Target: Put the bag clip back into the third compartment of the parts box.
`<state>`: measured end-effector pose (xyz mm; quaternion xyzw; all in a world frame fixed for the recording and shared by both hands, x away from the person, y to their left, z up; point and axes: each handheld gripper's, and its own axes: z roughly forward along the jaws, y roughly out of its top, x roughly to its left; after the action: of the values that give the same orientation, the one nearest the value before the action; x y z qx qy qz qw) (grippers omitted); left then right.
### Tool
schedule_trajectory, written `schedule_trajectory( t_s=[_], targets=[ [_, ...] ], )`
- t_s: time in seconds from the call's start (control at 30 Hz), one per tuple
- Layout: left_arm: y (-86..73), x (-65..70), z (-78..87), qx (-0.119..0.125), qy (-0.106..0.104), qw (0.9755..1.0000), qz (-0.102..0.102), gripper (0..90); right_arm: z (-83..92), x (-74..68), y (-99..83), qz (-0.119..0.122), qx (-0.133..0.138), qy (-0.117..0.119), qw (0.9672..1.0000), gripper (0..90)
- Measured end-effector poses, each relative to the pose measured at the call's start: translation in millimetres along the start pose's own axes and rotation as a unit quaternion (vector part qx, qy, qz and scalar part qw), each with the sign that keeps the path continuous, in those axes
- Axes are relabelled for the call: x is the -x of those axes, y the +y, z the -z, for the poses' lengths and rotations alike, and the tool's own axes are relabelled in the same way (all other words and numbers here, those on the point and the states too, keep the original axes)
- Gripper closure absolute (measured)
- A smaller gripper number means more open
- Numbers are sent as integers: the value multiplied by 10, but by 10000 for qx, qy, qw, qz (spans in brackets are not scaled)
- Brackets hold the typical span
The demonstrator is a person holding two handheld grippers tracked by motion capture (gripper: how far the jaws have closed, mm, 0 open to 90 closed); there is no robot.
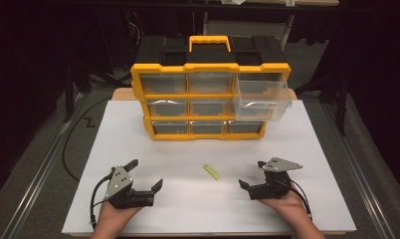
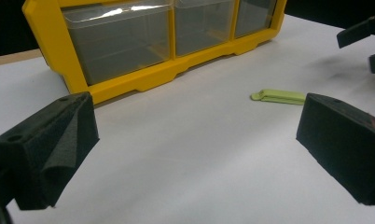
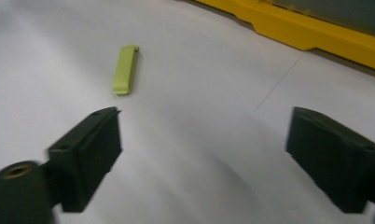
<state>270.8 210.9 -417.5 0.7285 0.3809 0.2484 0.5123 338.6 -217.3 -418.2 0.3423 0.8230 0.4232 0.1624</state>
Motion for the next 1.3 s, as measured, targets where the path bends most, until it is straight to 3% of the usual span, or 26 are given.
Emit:
schedule_trajectory(
  t_s=[0.1, 0.2, 0.57, 0.83, 1.0, 1.2, 1.23, 1.27, 1.3],
  targets=[
    [-7, -18, -12, -53, 100, 9999, 53, 3, -22, -28, 25, 97, 35, -137, 9999, 0],
    [-12, -32, -17, -94, 71, 9999, 105, 4, -67, -62, 58, 152, 37, -188, 9997, 0],
    [-19, -14, -40, -133, 55, 9999, 48, 4, -404, -261, 236, 315, -98, 139, 9994, 1],
    [-23, -20, -61, -158, 100, 9998, -23, 4, -584, -319, 348, 244, -232, 403, 9986, 21],
    [-24, -22, -58, -142, 112, 9998, -12, 4, -673, -345, 382, 246, -306, 413, 9984, 143],
    [-27, -20, -58, -145, 111, 9998, -14, 3, -809, -395, 438, 233, -419, 591, 9971, 488],
    [-27, -20, -58, -145, 111, 9998, -14, 4, -809, -395, 438, 233, -419, 591, 9971, 488],
    [-27, -21, -55, -143, 106, 9998, -10, 4, -840, -416, 455, 178, -451, 581, 9971, 576],
    [-26, -22, -54, -137, 108, 9998, -8, 4, -859, -426, 462, 180, -478, 584, 9970, 599]
  ],
)
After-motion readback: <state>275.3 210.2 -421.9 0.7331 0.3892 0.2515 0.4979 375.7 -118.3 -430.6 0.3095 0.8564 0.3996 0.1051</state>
